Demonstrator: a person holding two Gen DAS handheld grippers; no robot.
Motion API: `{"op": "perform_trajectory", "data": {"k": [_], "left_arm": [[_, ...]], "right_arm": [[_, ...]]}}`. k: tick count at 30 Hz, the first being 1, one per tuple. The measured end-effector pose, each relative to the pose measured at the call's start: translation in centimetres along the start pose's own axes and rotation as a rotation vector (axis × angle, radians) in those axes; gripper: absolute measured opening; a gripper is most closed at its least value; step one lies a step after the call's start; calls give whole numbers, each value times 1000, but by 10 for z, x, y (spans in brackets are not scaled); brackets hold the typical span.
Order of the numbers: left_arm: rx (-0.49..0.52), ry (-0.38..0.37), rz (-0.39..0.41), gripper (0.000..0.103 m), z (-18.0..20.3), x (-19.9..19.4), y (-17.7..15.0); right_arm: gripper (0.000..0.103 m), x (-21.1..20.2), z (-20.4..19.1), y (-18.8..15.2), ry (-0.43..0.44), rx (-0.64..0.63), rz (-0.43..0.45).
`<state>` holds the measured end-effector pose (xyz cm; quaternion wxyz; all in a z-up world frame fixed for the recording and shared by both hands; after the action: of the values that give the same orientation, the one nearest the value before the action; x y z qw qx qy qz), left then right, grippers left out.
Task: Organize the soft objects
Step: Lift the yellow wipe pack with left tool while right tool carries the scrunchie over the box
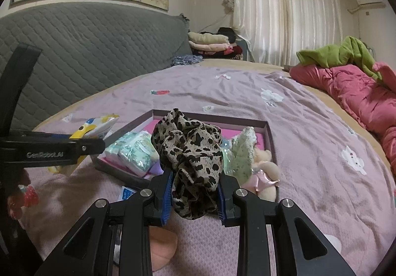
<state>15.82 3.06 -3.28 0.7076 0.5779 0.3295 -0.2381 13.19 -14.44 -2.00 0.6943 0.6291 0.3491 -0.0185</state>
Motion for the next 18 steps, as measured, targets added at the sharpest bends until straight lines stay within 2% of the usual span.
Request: {"op": "perform_trajectory", "data": {"k": [7, 18], "left_arm": [[-25, 24, -6, 54, -9, 19, 15], [-2, 54, -1, 54, -10, 44, 33]], "right_arm": [[29, 13, 2, 11, 8, 3, 22], [29, 34, 0, 21, 33, 7, 28]]}}
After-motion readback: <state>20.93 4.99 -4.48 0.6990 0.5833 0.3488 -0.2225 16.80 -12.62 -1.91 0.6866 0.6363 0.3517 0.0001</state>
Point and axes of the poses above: each gripper's, at about its wrist camera, not at the fingertips, and x roughly the way its jaws point, z to its right, y to its top, the point moved 3 cm from there along x, roughly the way its jaws point, and after that the axes turned 1 degree about -x, right-handed, at the moved point
